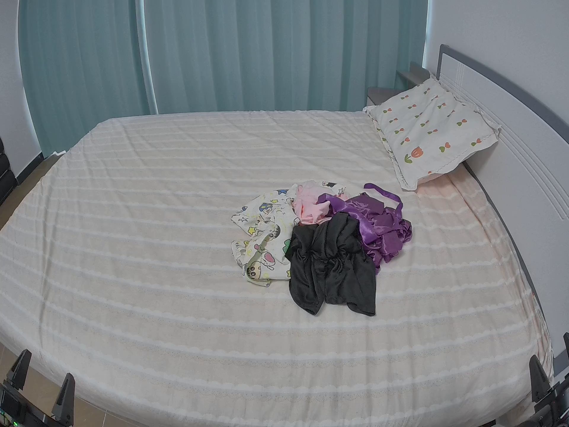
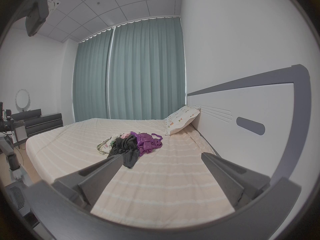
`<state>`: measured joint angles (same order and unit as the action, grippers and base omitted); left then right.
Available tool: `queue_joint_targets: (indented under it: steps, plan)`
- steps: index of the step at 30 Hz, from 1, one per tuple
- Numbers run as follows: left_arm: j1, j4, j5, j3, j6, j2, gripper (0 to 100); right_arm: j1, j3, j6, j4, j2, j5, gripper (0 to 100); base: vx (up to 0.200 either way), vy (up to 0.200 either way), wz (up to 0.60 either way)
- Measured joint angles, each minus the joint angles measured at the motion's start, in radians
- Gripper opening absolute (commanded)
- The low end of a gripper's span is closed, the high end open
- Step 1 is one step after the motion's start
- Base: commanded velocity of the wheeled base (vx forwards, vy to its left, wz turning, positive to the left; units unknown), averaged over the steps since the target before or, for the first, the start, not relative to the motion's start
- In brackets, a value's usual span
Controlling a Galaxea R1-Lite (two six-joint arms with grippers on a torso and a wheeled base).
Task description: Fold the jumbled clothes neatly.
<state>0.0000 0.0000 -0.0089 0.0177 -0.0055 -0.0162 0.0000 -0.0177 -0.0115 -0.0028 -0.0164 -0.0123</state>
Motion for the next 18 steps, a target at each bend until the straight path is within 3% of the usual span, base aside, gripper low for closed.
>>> queue_joint_targets:
  steps: [10, 18]
  plan:
    - [0.000, 0.000, -0.001, 0.000, 0.000, 0.000, 100, 0.021, -0.045, 0.060, 0.011, -0.036, 0.028, 100, 0.000, 0.000, 0.00]
    - [0.000, 0.000, 0.000, 0.000, 0.000, 0.000, 100, 0.100, -0.155, 0.168, -0.009, -0.304, 0.086, 100, 0.000, 0.000, 0.00]
